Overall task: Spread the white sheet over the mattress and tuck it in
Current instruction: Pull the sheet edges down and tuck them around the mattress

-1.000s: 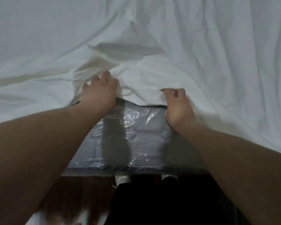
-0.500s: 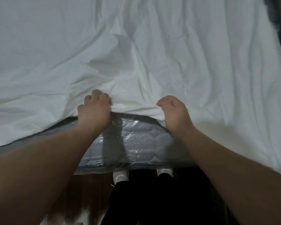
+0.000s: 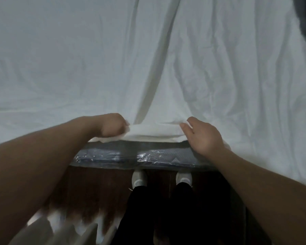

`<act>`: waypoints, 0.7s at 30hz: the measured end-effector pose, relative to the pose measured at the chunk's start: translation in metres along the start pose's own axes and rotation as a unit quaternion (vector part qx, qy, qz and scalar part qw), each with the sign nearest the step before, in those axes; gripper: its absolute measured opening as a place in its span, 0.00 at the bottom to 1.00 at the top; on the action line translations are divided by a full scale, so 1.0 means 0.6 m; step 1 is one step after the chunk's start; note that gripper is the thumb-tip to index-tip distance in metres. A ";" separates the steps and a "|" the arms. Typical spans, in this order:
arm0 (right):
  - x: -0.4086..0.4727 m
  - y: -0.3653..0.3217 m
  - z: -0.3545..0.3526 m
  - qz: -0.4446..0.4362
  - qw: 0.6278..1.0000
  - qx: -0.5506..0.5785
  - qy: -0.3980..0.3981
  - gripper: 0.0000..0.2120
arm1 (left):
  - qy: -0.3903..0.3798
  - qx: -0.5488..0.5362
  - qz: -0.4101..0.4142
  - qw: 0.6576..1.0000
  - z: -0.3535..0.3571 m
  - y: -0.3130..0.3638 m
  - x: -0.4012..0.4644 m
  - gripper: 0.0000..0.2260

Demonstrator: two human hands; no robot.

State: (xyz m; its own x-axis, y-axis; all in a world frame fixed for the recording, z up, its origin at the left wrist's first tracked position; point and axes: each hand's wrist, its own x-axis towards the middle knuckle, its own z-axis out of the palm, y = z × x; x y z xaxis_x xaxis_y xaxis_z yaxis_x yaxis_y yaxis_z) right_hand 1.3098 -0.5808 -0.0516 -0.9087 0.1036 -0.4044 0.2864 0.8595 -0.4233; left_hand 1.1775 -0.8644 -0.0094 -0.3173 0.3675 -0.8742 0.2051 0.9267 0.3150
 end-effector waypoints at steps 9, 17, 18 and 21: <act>-0.044 0.020 0.036 -0.068 0.987 -0.148 0.000 0.12 | 0.148 0.014 0.030 0.988 0.070 -0.016 -0.037 0.19; -0.054 0.008 0.081 0.055 0.946 -0.184 -0.260 0.14 | 0.168 -0.159 -0.189 0.954 0.230 -0.106 -0.029 0.15; -0.051 -0.010 0.091 0.042 0.954 -0.155 -0.252 0.15 | 0.177 -0.193 -0.217 0.940 0.236 -0.119 -0.030 0.14; -0.039 -0.074 0.136 -0.018 0.962 -0.114 -0.246 0.17 | 0.215 -0.333 -0.302 0.867 0.259 -0.166 -0.021 0.13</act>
State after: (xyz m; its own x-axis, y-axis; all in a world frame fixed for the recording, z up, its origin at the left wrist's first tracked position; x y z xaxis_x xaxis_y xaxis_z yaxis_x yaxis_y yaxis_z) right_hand 1.3433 -0.6624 -0.0894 -0.6476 -0.1296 -0.7509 0.1322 0.9514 -0.2782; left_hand 1.3051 -0.9735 -0.0874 -0.5256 -0.3378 -0.7808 -0.6532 0.7482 0.1160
